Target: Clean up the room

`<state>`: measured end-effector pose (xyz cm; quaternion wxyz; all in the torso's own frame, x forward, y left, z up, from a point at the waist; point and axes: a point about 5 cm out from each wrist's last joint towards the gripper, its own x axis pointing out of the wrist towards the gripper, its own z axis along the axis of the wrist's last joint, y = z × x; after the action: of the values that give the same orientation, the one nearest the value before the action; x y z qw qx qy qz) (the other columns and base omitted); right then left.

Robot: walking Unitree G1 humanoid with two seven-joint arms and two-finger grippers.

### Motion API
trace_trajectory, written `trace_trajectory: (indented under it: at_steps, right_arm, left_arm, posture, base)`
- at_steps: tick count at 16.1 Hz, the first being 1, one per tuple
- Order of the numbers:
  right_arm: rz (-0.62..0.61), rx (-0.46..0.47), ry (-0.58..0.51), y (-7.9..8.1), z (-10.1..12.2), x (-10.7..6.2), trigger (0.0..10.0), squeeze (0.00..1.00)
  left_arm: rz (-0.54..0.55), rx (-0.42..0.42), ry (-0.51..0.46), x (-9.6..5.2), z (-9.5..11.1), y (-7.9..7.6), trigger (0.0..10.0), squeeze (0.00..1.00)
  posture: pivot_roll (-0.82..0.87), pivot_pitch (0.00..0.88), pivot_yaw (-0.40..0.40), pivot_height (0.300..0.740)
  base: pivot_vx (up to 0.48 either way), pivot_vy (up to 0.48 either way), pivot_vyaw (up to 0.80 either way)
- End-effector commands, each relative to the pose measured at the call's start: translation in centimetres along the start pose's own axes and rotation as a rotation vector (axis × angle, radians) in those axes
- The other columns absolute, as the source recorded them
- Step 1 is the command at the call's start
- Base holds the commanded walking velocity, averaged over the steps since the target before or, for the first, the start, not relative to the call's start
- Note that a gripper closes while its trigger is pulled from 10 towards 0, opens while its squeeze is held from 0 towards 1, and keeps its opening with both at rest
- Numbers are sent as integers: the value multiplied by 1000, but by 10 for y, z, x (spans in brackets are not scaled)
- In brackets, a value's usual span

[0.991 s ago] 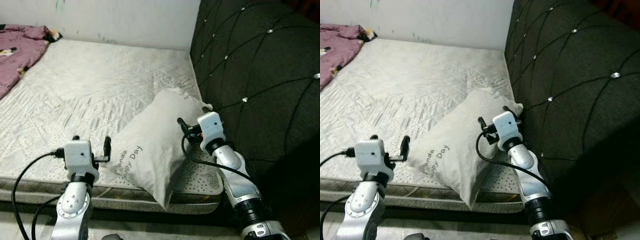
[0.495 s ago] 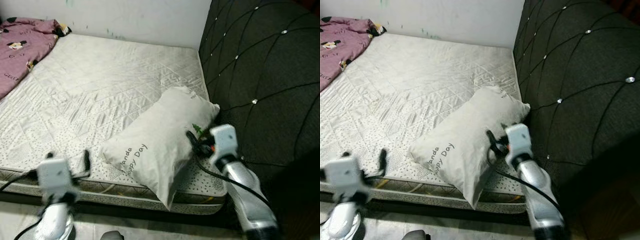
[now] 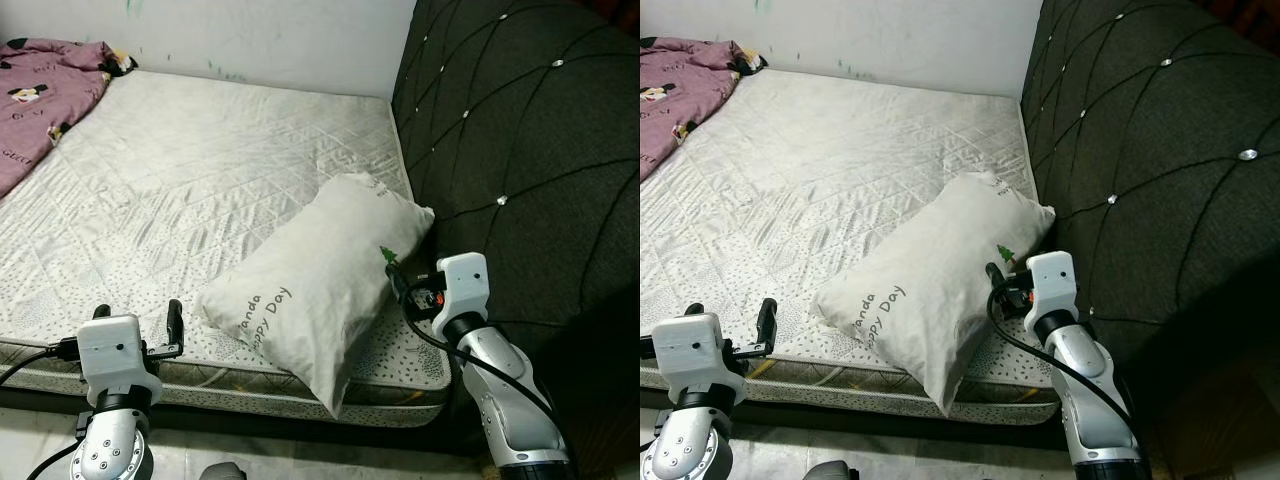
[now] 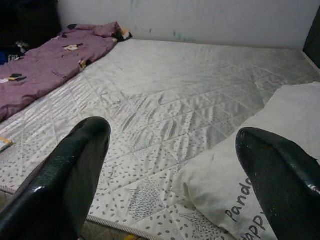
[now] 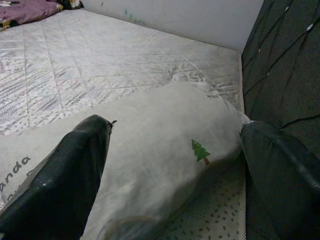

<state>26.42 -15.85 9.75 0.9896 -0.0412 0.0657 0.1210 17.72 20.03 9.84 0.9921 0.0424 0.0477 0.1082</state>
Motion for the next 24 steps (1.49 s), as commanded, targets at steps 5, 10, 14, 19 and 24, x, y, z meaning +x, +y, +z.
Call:
trace_trajectory:
  at_steps: [5, 10, 14, 19, 24]
  right_arm:
    - [34, -37, -17, 4, 7, 0, 10000, 0]
    - [37, -38, -12, 3, 8, 0, 10000, 0]
    - [43, -43, -15, 3, 8, 1, 10000, 0]
    - [46, -44, -16, 4, 8, 3, 10000, 0]
    - [53, -45, -16, 4, 8, 3, 10000, 0]
  left_arm:
    - [-20, 17, -9, 3, 4, -3, 10000, 0]
    - [-22, 23, -14, 5, 4, -5, 10000, 0]
    - [-23, 24, -16, 6, 4, -6, 10000, 0]
    - [-23, 24, -22, 8, 5, -7, 10000, 0]
    - [-41, 11, -29, 9, 5, -9, 10000, 0]
  posture:
    - [25, 0, -65, 740]
    - [22, 0, -65, 736]
    - [22, 0, -67, 703]
    - [21, 0, -67, 703]
    - [20, 0, -68, 703]
  base:
    - [0, 0, 0]
    - [0, 0, 0]
    - [0, 0, 0]
    - [0, 0, 0]
    - [0, 0, 0]
